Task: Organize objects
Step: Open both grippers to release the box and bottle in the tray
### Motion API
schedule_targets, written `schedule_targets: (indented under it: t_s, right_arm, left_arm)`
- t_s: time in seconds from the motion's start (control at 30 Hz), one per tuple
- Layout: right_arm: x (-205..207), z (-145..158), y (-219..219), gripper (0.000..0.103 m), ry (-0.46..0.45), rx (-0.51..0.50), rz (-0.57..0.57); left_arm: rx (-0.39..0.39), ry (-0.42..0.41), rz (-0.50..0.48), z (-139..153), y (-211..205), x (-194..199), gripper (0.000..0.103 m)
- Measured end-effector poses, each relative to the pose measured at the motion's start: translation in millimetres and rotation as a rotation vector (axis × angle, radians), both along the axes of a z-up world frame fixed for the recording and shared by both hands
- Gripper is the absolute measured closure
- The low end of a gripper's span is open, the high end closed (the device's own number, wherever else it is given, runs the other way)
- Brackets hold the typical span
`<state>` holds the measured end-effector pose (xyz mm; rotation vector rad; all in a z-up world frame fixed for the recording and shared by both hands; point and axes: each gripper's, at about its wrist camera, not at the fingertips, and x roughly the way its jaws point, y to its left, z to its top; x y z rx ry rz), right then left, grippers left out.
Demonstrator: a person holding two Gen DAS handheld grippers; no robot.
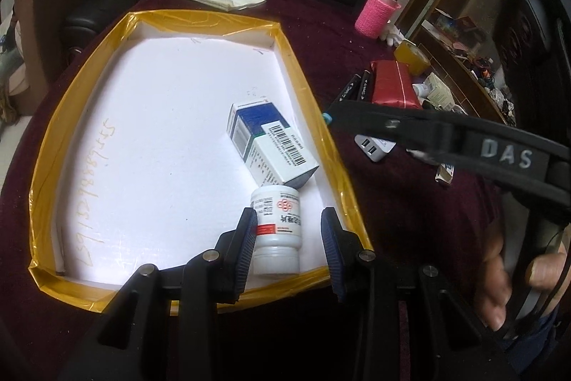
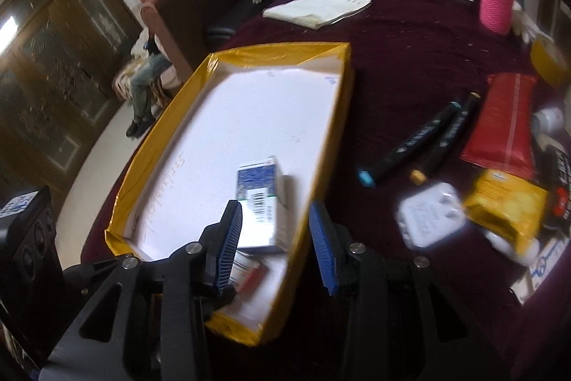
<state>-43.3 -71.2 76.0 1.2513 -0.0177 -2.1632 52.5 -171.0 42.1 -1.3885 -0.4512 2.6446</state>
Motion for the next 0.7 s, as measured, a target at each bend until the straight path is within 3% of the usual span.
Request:
schedule_targets:
  t_s: [0.37,0.5,0.7]
  right_arm:
    - [5.7,16.2,100.1,0.056,0.018,-0.123,-0.158]
    - [9.6,13.9,135.6,0.056,0.028,-0.138,-0.214]
    - [15.7,3.2,194.4,0.056,0.01,-0.173,-0.307]
  left_arm:
    - [-0.05,0.038,-0.095,20.1,43.9,-11.1,0.067]
    - [-0.135,0.084,-0.167,29.7,75.2,-28.3,0.047]
    - [-0.323,0.068,-0.291,23.5,123.7,-71.1,0.043]
